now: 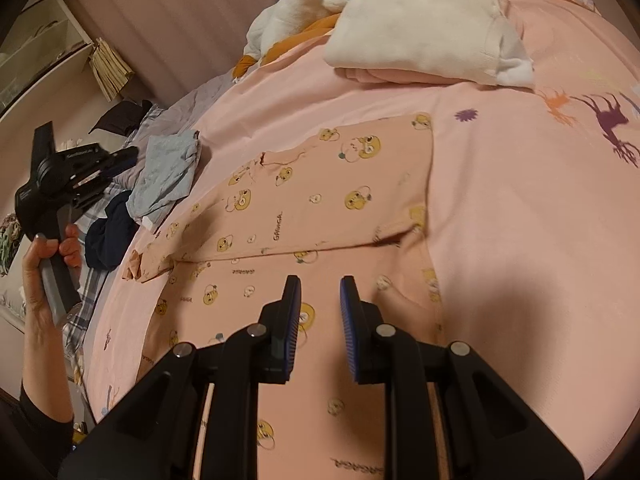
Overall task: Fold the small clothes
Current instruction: 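Grasp the other sleeve cuff with the left gripper, then fold the held sleeve across the body with the left gripper and release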
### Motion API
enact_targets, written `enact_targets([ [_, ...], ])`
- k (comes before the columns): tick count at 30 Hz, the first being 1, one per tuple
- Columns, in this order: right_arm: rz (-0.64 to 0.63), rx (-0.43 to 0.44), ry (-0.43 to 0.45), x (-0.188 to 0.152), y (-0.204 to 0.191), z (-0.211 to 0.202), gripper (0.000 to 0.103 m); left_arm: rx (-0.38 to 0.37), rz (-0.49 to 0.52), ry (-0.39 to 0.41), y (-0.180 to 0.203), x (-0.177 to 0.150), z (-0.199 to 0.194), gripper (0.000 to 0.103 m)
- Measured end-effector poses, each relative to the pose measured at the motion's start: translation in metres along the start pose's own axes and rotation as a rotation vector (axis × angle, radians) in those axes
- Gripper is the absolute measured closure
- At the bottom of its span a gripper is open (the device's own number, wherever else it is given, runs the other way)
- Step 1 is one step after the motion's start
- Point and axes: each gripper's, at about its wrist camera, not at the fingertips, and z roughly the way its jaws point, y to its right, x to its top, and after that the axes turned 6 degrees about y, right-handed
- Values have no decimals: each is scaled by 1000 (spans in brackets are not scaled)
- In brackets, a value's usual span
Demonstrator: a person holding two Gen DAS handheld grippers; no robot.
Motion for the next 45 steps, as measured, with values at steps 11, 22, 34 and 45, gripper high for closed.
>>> enact_targets([
  [11,9,4,-54,-7,-5,21,75,98,-521,24,-211,-28,-36,51],
  [22,-110,23,-127,-19,-55,56,75,37,-875,122,-317,-61,-46,51],
  [34,-105,-24,-143,-17,-45,60,72,135,-940,196,-352,-53,-48,62],
  [45,-130,-3,-182,-18,-57,75,72,252,-849,163,-355,-46,-61,100],
])
